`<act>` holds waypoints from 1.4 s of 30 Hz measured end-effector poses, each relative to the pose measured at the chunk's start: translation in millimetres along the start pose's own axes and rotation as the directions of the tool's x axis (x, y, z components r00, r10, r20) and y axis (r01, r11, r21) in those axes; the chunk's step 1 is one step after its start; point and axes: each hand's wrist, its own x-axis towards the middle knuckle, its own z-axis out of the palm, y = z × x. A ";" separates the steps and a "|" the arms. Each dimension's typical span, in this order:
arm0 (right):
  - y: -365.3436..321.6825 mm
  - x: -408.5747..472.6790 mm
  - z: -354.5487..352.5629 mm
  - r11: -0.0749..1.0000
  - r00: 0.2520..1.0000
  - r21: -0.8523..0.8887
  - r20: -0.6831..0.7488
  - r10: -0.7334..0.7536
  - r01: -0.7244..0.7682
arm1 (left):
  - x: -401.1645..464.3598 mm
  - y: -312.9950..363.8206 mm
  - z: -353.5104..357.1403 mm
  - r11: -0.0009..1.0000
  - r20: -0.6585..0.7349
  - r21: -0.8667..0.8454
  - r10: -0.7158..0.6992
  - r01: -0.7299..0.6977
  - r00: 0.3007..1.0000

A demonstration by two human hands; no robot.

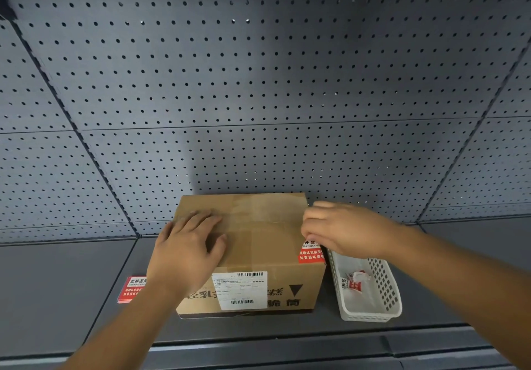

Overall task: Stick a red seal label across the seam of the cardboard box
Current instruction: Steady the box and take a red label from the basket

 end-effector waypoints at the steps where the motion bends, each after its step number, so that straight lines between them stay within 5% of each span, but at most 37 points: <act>1: 0.4 -3.4 -0.3 1.000 1.000 0.006 -0.012 0.010 -0.010 | -0.2 -0.3 0.1 1.000 0.000 0.002 0.001 -0.001 1.000; 14: 10.1 -49.7 8.9 0.919 0.949 0.316 -0.129 0.289 -0.237 | -1.9 -1.4 -1.4 1.000 0.009 0.004 0.007 -0.007 1.000; 21: 3.7 -60.7 31.9 0.763 0.849 0.563 -0.191 0.493 -0.317 | -1.9 0.3 -4.3 1.000 0.016 0.008 0.002 -0.002 1.000; 35: -0.5 -88.2 52.5 0.527 0.583 0.789 -0.277 0.764 -0.315 | -2.0 2.3 -5.3 0.999 0.044 0.040 -0.014 0.012 0.999; 42: 1.5 -69.2 4.8 0.543 0.703 0.799 -0.230 0.673 -0.258 | -4.6 6.1 -8.2 0.995 0.001 0.084 0.056 -0.056 0.998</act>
